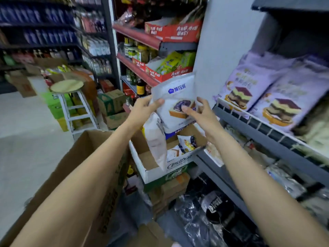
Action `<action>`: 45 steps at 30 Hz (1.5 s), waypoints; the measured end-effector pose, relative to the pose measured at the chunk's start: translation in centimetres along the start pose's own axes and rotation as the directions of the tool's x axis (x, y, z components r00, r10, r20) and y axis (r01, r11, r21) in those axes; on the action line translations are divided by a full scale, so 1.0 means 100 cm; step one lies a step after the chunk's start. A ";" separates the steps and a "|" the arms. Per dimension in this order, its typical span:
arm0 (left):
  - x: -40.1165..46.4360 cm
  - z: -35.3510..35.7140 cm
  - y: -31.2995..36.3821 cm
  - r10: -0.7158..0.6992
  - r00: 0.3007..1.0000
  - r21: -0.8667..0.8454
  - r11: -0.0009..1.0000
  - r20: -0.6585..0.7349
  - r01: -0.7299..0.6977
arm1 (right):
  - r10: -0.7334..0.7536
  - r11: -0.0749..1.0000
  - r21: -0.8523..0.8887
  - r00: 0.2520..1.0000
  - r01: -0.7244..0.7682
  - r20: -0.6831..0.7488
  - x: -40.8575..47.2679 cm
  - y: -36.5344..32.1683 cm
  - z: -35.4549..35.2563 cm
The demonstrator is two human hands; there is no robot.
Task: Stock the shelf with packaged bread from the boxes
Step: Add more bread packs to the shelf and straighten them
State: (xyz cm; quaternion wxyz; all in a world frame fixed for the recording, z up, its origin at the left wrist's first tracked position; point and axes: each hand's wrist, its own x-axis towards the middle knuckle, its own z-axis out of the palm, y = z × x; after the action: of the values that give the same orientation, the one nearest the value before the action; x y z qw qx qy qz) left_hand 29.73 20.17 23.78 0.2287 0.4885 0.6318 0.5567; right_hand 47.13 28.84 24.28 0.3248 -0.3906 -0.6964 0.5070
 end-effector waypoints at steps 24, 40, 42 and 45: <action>-0.063 0.302 0.248 -0.054 0.951 -0.490 0.847 0.304 0.205 | -0.155 0.926 -0.266 0.372 -0.268 -0.915 -0.219 -0.027 -0.351; -0.046 0.339 0.242 -0.195 0.948 -0.478 0.827 0.250 0.296 | -0.501 0.221 -0.852 0.694 -0.475 -0.517 -0.155 0.080 -0.359; -0.045 0.340 0.240 -0.233 0.940 -0.489 0.808 0.247 0.329 | -0.434 0.135 -0.873 0.764 -0.469 -0.478 -0.160 0.080 -0.361; -0.038 0.341 0.238 -0.263 0.919 -0.497 0.779 0.293 0.382 | -0.214 0.372 -0.850 0.856 -0.374 -0.471 -0.173 0.050 -0.360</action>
State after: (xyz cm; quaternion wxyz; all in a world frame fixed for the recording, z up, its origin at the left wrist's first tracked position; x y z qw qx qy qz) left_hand 68.38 30.88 35.47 0.5149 0.3424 0.4941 0.6111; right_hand 87.17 30.91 28.41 0.1949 -0.6569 -0.7243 -0.0769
